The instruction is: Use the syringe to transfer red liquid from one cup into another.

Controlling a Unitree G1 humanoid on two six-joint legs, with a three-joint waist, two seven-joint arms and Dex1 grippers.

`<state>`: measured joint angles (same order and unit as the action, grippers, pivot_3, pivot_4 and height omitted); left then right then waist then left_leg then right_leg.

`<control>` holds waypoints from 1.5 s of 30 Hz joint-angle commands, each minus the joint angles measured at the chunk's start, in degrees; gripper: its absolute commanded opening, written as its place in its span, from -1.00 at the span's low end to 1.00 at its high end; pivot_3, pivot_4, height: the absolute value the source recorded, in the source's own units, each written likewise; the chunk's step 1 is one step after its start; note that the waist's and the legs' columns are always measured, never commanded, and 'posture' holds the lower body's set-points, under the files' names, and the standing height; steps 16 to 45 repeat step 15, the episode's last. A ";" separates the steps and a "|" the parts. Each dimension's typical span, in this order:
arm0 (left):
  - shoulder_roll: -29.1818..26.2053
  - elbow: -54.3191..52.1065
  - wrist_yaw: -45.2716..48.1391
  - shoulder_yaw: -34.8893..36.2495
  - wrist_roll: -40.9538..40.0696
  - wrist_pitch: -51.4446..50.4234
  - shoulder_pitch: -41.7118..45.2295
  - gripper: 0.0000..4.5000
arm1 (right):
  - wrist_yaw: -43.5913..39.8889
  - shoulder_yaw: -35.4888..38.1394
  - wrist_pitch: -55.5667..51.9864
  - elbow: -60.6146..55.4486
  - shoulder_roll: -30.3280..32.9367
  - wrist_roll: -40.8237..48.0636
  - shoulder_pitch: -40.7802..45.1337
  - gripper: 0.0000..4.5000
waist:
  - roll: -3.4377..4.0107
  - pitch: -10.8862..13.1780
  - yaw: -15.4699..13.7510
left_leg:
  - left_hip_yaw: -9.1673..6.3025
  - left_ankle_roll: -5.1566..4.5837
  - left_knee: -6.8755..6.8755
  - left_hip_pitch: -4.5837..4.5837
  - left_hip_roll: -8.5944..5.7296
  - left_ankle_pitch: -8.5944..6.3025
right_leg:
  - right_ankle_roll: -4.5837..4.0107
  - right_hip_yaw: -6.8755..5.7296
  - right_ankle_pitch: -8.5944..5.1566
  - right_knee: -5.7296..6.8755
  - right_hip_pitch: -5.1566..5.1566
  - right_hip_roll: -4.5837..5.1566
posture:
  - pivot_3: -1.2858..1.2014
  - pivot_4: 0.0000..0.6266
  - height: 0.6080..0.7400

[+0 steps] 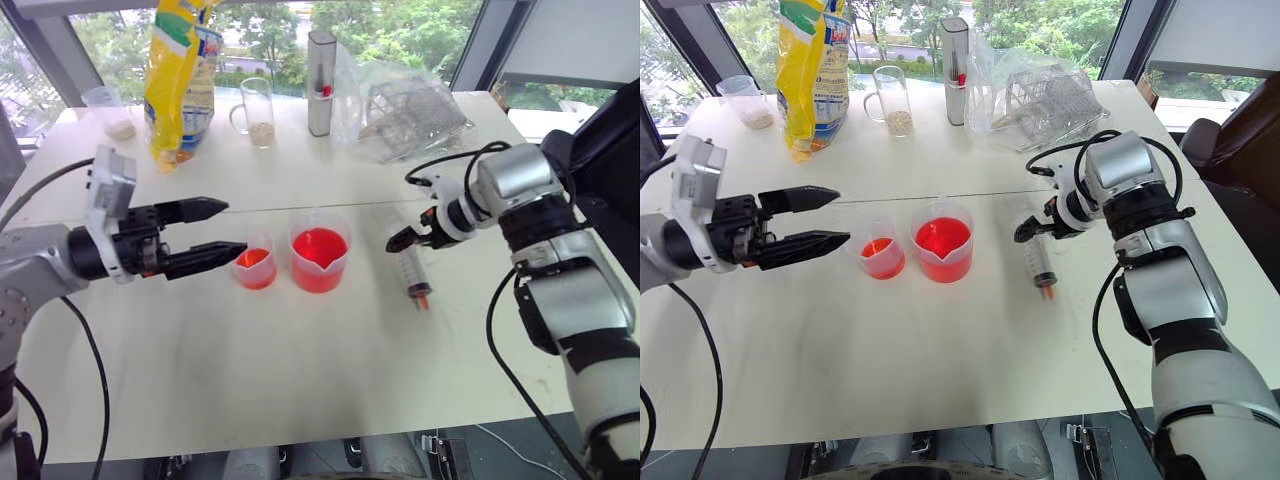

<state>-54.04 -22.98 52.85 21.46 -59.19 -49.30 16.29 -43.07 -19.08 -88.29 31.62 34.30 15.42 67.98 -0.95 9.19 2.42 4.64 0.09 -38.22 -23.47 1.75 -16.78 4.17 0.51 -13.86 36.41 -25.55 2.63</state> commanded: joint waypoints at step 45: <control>-6.17 -1.79 4.99 5.70 4.03 2.11 -8.78 1.00 | -19.64 25.34 20.57 -59.06 30.26 18.81 -30.42 0.98 | -0.03 0.01 -1.30 | -0.01 -0.02 -0.02 0.12 0.01 -0.01 | 0.02 -0.08 -0.02 -0.15 0.17 0.00 | 0.03 -0.52 1.00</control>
